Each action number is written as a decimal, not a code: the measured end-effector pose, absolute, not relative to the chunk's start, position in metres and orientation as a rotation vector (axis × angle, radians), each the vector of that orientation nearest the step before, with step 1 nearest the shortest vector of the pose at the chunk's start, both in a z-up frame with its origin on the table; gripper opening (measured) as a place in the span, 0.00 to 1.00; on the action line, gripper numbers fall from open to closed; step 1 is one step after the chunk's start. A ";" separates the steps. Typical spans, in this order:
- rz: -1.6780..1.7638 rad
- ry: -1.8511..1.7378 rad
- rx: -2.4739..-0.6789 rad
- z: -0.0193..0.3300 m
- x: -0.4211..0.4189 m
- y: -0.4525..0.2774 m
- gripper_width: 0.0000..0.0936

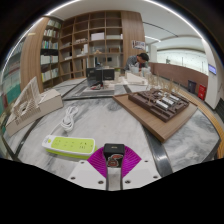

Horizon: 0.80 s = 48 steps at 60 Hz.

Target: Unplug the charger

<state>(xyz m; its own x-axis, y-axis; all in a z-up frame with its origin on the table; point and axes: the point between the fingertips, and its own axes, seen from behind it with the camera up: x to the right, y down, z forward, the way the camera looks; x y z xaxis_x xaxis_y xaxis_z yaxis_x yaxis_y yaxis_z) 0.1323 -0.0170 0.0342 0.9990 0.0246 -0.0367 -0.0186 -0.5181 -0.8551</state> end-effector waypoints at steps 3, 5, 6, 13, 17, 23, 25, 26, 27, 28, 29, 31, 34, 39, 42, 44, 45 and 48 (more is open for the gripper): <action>0.044 -0.016 -2.127 0.026 0.131 -0.013 0.17; 0.034 -0.033 -2.133 0.025 0.130 -0.011 0.18; 0.027 -0.043 -2.135 0.023 0.129 -0.010 0.19; -0.012 -0.073 -2.187 0.005 0.127 -0.005 0.25; -0.003 -0.063 -2.217 -0.005 0.124 -0.005 0.27; 0.004 -0.037 -2.206 -0.005 0.125 -0.001 0.32; 0.008 -0.029 -2.218 -0.007 0.127 0.000 0.37; 0.007 -0.024 -2.222 -0.008 0.128 0.000 0.42; 0.007 -0.021 -2.225 -0.009 0.128 -0.001 0.52; 0.010 -0.017 -2.225 -0.009 0.129 -0.001 0.52; 0.014 -0.014 -2.222 -0.008 0.129 -0.001 0.57; 0.024 -0.007 -2.213 -0.006 0.129 -0.002 0.63; 0.040 -0.003 -2.208 -0.002 0.128 -0.006 0.68; 0.071 -0.003 -2.206 0.007 0.123 -0.021 0.71; 0.087 -0.010 -2.208 0.015 0.120 -0.035 0.77; 0.097 -0.014 -2.201 0.022 0.118 -0.045 0.81; 0.103 -0.017 -2.197 0.026 0.117 -0.050 0.83; 0.108 -0.023 -2.187 0.038 0.114 -0.069 0.86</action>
